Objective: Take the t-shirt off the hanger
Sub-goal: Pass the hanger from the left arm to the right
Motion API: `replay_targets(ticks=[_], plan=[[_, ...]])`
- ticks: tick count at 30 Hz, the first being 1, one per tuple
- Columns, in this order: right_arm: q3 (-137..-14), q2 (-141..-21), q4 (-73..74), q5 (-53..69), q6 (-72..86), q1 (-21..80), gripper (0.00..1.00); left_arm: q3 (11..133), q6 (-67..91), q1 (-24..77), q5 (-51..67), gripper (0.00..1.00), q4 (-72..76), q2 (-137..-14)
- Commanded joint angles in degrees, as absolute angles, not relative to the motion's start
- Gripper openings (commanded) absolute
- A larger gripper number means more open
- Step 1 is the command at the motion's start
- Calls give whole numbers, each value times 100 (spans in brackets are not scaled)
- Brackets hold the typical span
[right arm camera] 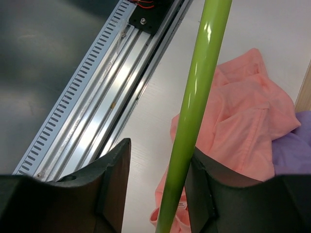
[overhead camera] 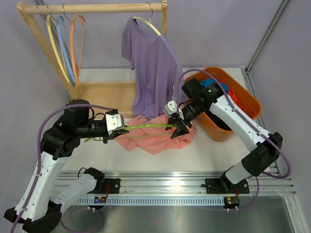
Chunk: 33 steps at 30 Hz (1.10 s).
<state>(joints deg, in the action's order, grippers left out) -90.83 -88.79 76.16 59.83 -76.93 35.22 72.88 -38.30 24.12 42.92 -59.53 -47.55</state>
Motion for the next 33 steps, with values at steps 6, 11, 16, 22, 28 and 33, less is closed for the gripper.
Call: replay_targets(ticks=[6,11,16,22,28,33], plan=[[-8789,-8350,8438,6073,-7454,3437,48,7251,-3788,2382,4201,0,-5502,-4527],[-8745,-8288,8446,6091,-7409,3410,32,7137,-3744,2382,4149,0,-5440,-4430],[-8807,-8227,8421,6161,-7129,3401,0,7040,-3648,2382,4096,0,-5274,-4386],[-8772,-7814,7665,6047,-5636,3331,0,6900,-3218,2391,3587,10,-4729,-4079],[-8456,-7419,7173,6003,-4475,3059,0,7013,-2559,2382,2121,82,-4193,-3657],[-8341,-7198,6549,5871,-3623,3041,0,7426,-2215,2382,1329,99,-4175,-3489]])
